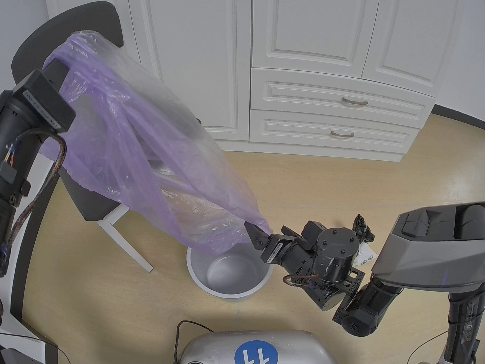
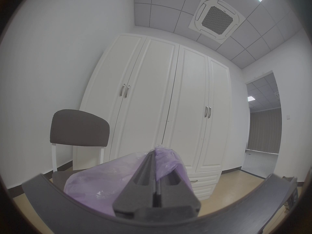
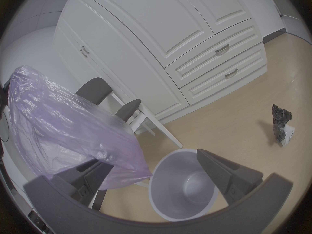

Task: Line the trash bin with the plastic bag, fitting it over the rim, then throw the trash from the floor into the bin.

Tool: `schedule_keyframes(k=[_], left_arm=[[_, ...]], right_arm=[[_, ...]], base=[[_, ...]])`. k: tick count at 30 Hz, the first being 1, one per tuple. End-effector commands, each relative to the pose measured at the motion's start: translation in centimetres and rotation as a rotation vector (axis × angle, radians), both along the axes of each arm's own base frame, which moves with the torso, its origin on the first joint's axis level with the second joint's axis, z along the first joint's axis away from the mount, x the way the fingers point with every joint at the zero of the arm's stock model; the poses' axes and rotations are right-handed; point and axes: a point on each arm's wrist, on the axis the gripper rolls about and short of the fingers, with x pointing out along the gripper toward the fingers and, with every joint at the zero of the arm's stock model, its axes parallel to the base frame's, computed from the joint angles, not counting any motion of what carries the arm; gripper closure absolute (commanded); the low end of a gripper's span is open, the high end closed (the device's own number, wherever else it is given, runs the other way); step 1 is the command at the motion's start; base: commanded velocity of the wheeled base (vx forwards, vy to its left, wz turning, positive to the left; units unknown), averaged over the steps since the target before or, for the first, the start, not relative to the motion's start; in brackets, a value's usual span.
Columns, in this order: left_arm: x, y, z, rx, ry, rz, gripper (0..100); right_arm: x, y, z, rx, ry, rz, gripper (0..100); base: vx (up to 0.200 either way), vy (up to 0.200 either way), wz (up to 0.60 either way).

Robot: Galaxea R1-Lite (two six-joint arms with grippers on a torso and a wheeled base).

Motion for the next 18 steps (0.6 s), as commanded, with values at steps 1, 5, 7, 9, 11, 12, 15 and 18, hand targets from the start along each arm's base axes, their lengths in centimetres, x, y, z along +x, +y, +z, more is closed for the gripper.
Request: schedule_keyframes(k=[1, 5, 7, 9, 11, 12, 15, 18], left_arm=[[0.0, 0.0, 0.0, -0.001, -0.001, 0.000, 100], [0.0, 0.0, 0.0, 0.000, 0.000, 0.000, 100], [0.0, 0.0, 0.0, 0.000, 0.000, 0.000, 100], [0.0, -0.1, 0.0, 0.001, 0.001, 0.000, 100], [0.1, -0.1, -0.1, 0.002, 0.002, 0.000, 100], [0.1, -0.1, -0.1, 0.004, 0.005, 0.000, 100], [0.4, -0.4, -0.4, 0.013, 0.016, 0.000, 100], [0.7, -0.7, -0.9, 0.030, 0.033, 0.000, 100]], right_arm=[[0.0, 0.0, 0.1, 0.013, -0.012, 0.001, 0], [0.0, 0.0, 0.1, 0.013, -0.012, 0.001, 0], [0.0, 0.0, 0.2, 0.014, -0.013, 0.001, 100], [0.0, 0.0, 0.4, 0.017, -0.016, 0.001, 100], [0.0, 0.0, 0.5, 0.022, -0.019, 0.000, 100], [0.0, 0.0, 0.6, 0.023, -0.020, 0.000, 100], [-0.1, -0.1, 1.1, 0.031, -0.030, 0.000, 100], [0.0, -0.5, 2.0, 0.044, -0.049, -0.010, 100]], base=[[0.000, 0.000, 0.00], [0.000, 0.000, 0.00], [0.000, 0.000, 0.00], [0.000, 0.000, 0.00], [0.000, 0.000, 0.00], [0.000, 0.000, 0.00], [0.000, 0.000, 0.00], [0.000, 0.000, 0.00]])
